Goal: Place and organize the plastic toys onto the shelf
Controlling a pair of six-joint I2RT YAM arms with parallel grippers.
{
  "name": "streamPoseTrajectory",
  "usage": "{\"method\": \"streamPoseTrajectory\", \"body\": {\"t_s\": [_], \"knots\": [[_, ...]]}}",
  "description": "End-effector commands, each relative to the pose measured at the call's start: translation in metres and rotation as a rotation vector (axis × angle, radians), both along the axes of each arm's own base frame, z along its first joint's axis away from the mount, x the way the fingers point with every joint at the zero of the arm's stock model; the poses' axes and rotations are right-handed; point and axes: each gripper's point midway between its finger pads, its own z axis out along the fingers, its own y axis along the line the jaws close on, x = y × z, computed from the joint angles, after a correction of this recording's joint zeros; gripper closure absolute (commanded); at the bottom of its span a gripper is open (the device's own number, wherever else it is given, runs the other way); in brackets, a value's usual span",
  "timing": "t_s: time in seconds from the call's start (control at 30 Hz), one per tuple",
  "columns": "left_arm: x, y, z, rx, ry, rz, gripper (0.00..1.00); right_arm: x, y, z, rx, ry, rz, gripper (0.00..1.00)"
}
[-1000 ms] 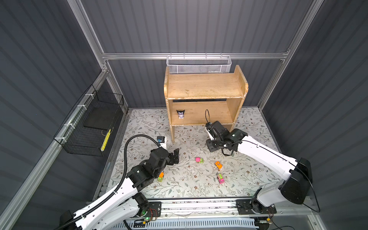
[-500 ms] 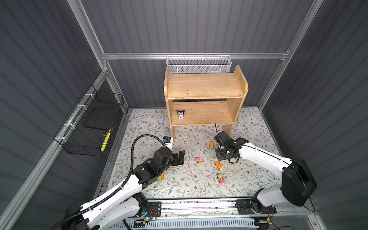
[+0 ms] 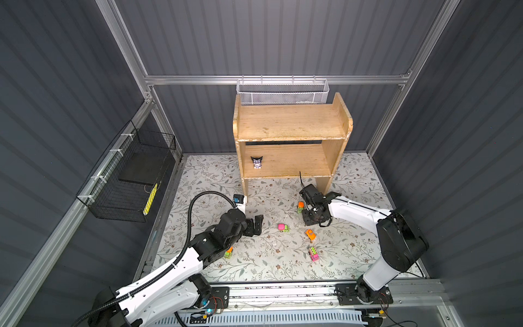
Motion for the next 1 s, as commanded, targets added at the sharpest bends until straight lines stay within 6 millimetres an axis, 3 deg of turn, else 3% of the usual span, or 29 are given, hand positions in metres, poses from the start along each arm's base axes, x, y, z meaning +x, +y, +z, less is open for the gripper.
{"method": "streamPoseTrajectory", "body": {"t_s": [0.0,0.97], "knots": [[0.006,-0.004,0.013,0.010,-0.038,-0.008,0.00,0.011,0.002,0.001,-0.003,-0.021,0.014,0.65],[0.013,-0.010,0.013,0.030,-0.035,-0.009,0.00,0.023,0.000,-0.007,0.017,-0.017,0.003,0.50]]}}
